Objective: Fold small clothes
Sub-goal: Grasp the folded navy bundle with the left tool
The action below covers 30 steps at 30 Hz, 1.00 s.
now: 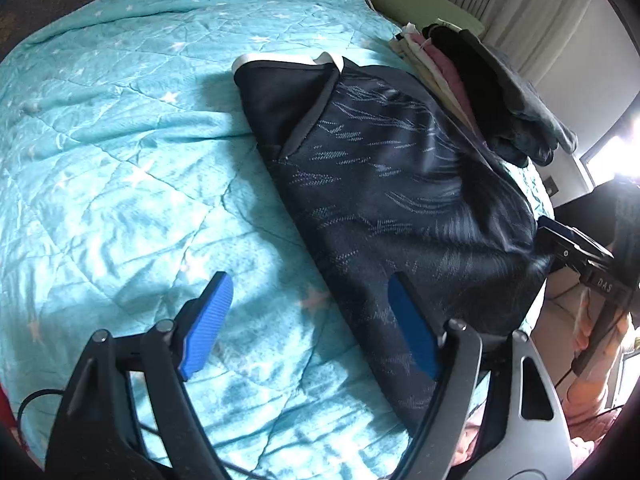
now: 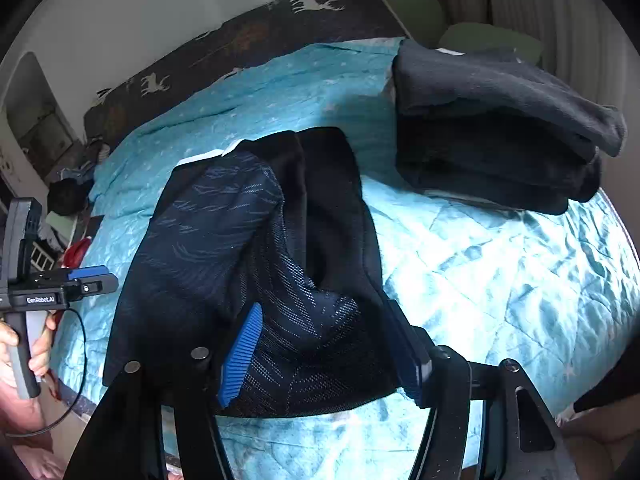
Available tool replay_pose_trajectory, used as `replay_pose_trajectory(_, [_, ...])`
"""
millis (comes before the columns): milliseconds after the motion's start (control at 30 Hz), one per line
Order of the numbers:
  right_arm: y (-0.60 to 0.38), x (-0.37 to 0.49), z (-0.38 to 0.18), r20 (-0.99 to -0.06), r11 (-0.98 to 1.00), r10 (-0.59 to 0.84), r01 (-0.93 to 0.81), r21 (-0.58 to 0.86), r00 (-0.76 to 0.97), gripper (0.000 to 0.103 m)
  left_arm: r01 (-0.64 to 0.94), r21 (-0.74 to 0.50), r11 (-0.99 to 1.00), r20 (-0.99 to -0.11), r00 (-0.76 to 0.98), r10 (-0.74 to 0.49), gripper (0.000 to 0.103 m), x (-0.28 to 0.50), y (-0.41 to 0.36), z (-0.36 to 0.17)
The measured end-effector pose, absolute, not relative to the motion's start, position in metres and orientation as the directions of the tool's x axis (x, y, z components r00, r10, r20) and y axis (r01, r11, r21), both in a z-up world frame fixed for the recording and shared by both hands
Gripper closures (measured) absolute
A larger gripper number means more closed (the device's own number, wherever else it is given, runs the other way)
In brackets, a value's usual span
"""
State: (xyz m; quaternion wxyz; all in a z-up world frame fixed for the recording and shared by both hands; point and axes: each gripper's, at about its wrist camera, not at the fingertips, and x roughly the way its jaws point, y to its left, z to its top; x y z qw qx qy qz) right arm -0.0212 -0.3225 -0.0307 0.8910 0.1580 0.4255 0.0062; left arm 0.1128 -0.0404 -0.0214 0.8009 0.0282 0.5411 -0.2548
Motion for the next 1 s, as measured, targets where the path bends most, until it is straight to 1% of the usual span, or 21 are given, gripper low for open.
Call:
replay_pose_trajectory(33, [-0.327, -0.015, -0.033, -0.756, 0.946, 0.178, 0.102, 0.307, 0.630, 0.032, 0.433, -0.246, 0.867, -0.877, 0.281, -0.389, 0.023, 0.115, -0.040, -0.024])
replay_pose_trajectory(133, [-0.342, 0.012, -0.045, -0.777, 0.936, 0.234, 0.081, 0.343, 0.584, 0.032, 0.400, -0.294, 0.868, -0.868, 0.268, -0.418, 0.023, 0.127, -0.040, -0.031])
replay_pose_trajectory(200, [-0.351, 0.033, -0.054, -0.782, 0.916, 0.300, 0.064, 0.396, 0.546, 0.031, 0.393, -0.323, 0.861, -0.860, 0.258, -0.441, 0.023, 0.132, -0.042, -0.034])
replay_pose_trajectory(333, [-0.361, 0.063, -0.065, -0.744, 0.858, 0.428, 0.026, 0.512, 0.513, 0.031, 0.394, -0.353, 0.849, -0.852, 0.239, -0.465, 0.023, 0.145, -0.048, -0.042])
replay_pose_trajectory(467, [-0.359, 0.086, -0.067, -0.722, 0.840, 0.484, -0.030, 0.542, 0.495, 0.023, 0.407, -0.350, 0.844, -0.853, 0.235, -0.467, 0.023, 0.160, -0.056, -0.048])
replay_pose_trajectory(533, [-0.357, 0.100, -0.066, -0.709, 0.824, 0.520, -0.061, 0.563, 0.476, 0.022, 0.419, -0.353, 0.837, -0.848, 0.235, -0.476, 0.022, 0.168, -0.060, -0.049])
replay_pose_trajectory(667, [-0.355, 0.131, -0.065, -0.701, 0.799, 0.569, -0.087, 0.595, 0.431, 0.022, 0.434, -0.364, 0.824, -0.838, 0.235, -0.493, 0.021, 0.185, -0.066, -0.050])
replay_pose_trajectory(800, [-0.343, 0.162, -0.065, -0.734, 0.826, 0.548, -0.124, 0.549, 0.402, 0.021, 0.434, -0.387, 0.813, -0.823, 0.234, -0.517, 0.021, 0.206, -0.073, -0.053])
replay_pose_trajectory(833, [-0.339, 0.170, -0.065, -0.741, 0.833, 0.541, -0.133, 0.536, 0.399, 0.021, 0.435, -0.387, 0.813, -0.823, 0.235, -0.517, 0.023, 0.209, -0.075, -0.053])
replay_pose_trajectory(867, [-0.335, 0.178, -0.065, -0.743, 0.836, 0.538, -0.140, 0.530, 0.398, 0.021, 0.443, -0.382, 0.811, -0.821, 0.240, -0.518, 0.035, 0.212, -0.078, -0.053])
replay_pose_trajectory(900, [-0.333, 0.183, -0.065, -0.742, 0.836, 0.540, -0.146, 0.529, 0.397, 0.022, 0.451, -0.371, 0.812, -0.822, 0.248, -0.513, 0.060, 0.214, -0.081, -0.053])
replay_pose_trajectory(933, [-0.330, 0.188, -0.064, -0.740, 0.834, 0.543, -0.156, 0.529, 0.397, 0.026, 0.460, -0.363, 0.810, -0.825, 0.245, -0.509, 0.074, 0.217, -0.084, -0.054])
replay_pose_trajectory(967, [-0.326, 0.192, -0.063, -0.737, 0.832, 0.548, -0.169, 0.528, 0.396, 0.047, 0.459, -0.392, 0.798, -0.821, 0.217, -0.528, 0.088, 0.221, -0.085, -0.057])
replay_pose_trajectory(1000, [-0.322, 0.195, -0.064, -0.745, 0.836, 0.545, -0.175, 0.521, 0.385, 0.066, 0.445, -0.419, 0.791, -0.813, 0.205, -0.545, 0.089, 0.224, -0.084, -0.058])
